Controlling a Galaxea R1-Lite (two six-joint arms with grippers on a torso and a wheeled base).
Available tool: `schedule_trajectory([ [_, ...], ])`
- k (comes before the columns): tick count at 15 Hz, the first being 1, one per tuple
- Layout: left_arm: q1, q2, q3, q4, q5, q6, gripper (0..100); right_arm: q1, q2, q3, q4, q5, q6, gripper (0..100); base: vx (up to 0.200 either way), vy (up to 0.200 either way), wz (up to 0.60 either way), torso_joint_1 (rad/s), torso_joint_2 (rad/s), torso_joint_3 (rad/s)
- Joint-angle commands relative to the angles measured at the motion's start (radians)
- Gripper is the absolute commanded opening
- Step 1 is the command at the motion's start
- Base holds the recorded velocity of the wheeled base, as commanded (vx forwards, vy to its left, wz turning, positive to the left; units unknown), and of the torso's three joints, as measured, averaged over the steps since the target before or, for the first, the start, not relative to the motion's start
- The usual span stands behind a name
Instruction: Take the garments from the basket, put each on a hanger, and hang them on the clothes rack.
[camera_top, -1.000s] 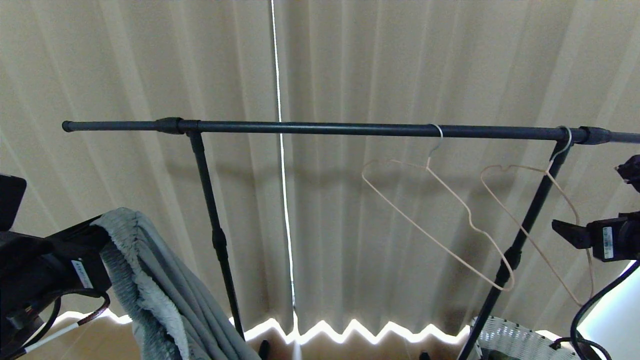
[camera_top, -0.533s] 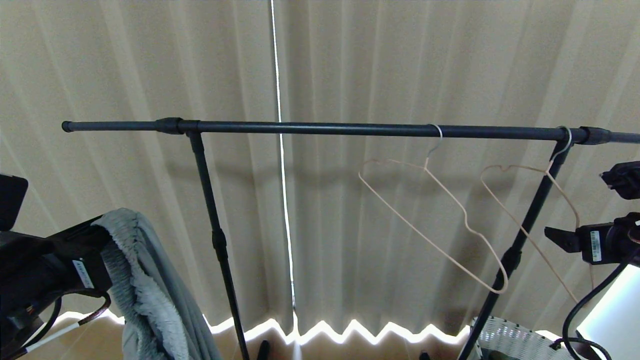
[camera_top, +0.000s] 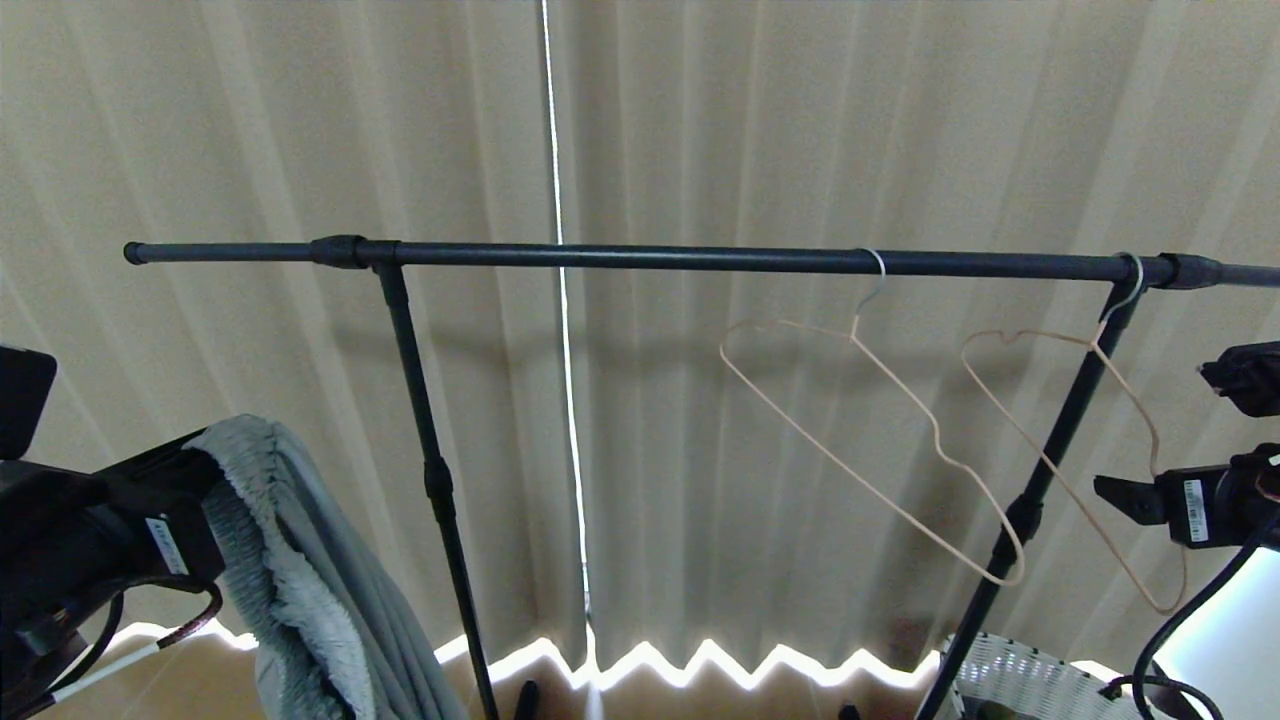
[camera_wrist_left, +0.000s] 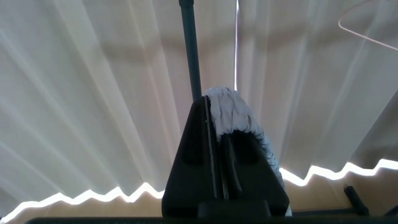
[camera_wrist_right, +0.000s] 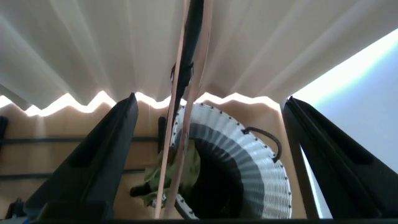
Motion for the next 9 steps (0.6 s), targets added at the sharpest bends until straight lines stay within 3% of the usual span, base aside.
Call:
schedule_trajectory([
  [1, 0.000, 0.001, 0.000, 0.000, 0.000, 0.000, 0, 0.008, 0.002, -0.009, 0.000, 0.001, 0.024, 100, 0.000, 0.000, 0.00, 0.000, 0.00, 0.000],
  [9, 0.000, 0.000, 0.003, 0.000, 0.000, 0.000, 0, 0.042, 0.068, -0.043, 0.015, -0.001, 0.133, 100, 0.000, 0.000, 0.00, 0.000, 0.00, 0.000],
])
